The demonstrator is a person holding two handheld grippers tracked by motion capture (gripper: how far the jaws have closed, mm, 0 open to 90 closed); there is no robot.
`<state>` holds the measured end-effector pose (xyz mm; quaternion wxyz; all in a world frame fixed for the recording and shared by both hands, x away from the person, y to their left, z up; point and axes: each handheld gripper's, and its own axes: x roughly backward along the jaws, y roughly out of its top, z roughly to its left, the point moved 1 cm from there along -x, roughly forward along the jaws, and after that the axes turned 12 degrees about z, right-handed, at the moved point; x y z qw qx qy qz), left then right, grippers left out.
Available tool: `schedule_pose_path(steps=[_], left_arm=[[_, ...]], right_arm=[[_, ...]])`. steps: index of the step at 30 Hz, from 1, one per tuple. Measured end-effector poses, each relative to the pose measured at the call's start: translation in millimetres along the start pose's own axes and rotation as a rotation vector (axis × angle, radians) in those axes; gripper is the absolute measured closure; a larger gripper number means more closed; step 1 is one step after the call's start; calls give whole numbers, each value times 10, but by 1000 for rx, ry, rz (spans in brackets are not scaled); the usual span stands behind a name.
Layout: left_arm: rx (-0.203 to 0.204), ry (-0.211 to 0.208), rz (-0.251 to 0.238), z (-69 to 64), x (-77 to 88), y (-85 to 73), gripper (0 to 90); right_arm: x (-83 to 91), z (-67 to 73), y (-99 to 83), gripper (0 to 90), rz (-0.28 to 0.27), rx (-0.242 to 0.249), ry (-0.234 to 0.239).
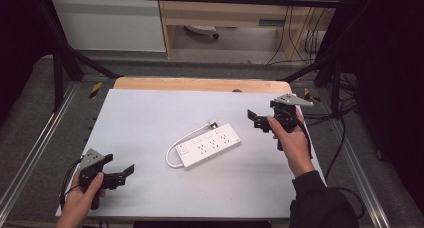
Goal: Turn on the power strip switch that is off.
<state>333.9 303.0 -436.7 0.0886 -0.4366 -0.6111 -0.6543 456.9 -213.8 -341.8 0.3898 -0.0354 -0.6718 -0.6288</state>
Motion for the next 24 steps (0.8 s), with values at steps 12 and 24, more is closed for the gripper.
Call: schedule_pose_path(steps=[12, 24], left_arm=[[-21, -4, 13, -13, -30, 8, 61], [-18, -1, 20, -21, -38, 5, 62]], right_arm=[[-131, 29, 17, 45, 21, 6, -8], [-218, 67, 25, 48, 32, 7, -4]])
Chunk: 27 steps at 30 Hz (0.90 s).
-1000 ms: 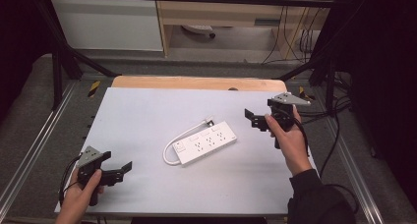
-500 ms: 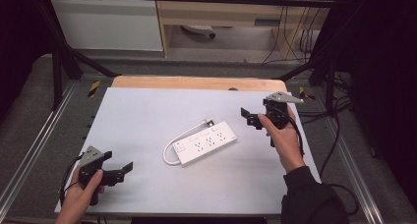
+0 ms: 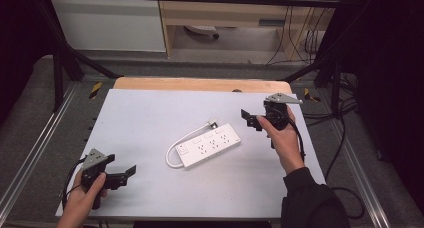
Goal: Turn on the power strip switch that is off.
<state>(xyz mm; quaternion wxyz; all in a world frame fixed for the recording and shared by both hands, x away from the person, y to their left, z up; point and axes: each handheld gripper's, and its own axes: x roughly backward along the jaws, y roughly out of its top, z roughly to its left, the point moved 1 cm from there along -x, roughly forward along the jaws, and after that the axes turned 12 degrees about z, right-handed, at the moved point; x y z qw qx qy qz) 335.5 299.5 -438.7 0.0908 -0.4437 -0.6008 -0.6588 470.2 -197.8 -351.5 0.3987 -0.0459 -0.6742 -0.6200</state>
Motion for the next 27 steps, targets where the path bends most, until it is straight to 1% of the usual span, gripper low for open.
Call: schedule_pose_path(steps=[13, 16, 22, 27], left_arm=[[6, -7, 0, -8, 6, -2, 63], [0, -8, -3, -13, 6, 1, 63], [2, -10, 0, -5, 6, -4, 63], [3, -11, -3, 3, 4, -3, 63]], right_arm=[[-49, 102, 23, 50, 14, 5, 13], [-62, 122, 27, 52, 18, 10, 15], [-136, 176, 27, 60, 30, 26, 26], [-196, 215, 27, 76, 36, 21, 41]])
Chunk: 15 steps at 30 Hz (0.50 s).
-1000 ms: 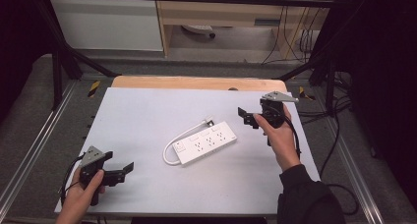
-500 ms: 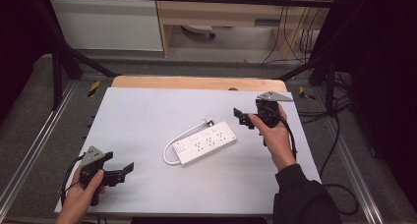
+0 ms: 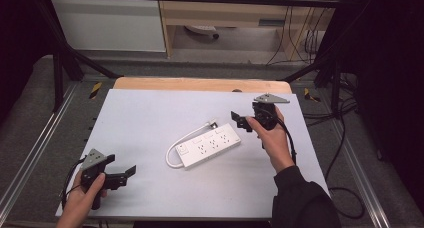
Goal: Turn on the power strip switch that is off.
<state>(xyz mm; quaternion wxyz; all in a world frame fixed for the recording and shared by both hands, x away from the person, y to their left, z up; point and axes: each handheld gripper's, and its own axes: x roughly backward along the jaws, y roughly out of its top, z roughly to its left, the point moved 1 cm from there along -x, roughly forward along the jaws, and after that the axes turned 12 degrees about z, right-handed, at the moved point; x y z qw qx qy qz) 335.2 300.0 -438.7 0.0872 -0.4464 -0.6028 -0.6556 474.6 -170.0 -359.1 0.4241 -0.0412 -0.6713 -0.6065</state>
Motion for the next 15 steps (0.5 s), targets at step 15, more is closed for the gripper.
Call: schedule_pose_path(steps=[15], left_arm=[[-11, 6, 5, -12, -7, 14, 63]], right_arm=[[-221, 168, 30, 81, 18, 26, 36]])
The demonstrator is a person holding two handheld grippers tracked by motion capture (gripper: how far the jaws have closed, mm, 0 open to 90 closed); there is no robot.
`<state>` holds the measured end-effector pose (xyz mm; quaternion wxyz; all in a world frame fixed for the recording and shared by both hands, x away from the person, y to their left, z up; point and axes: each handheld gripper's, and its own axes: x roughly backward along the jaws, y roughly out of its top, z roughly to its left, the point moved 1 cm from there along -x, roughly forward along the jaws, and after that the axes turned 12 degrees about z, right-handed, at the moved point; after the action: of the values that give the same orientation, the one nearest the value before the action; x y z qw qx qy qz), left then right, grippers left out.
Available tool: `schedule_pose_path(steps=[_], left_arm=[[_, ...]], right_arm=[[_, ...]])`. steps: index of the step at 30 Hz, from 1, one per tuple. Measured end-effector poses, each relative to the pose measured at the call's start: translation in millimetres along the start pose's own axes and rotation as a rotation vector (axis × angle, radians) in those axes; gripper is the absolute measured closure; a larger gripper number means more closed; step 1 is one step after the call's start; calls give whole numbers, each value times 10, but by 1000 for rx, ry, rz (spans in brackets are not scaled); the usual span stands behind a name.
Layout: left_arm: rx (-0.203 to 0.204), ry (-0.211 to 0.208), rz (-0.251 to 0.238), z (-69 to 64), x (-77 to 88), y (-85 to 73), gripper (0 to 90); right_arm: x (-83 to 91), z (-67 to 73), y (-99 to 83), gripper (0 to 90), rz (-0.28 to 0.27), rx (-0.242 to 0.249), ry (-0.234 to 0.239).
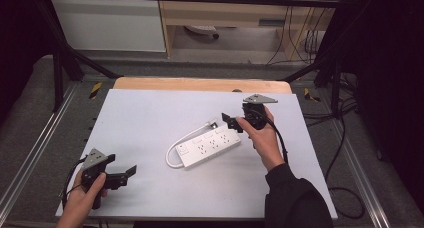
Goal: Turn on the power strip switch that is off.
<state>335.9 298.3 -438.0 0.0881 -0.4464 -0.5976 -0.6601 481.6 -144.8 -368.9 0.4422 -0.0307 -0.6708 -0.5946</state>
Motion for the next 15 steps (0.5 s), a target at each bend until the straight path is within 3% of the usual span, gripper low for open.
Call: schedule_pose_path(steps=[15], left_arm=[[6, 3, 5, 6, 0, -9, 63]], right_arm=[[-127, 97, -13, 65, 29, 14, 14]])
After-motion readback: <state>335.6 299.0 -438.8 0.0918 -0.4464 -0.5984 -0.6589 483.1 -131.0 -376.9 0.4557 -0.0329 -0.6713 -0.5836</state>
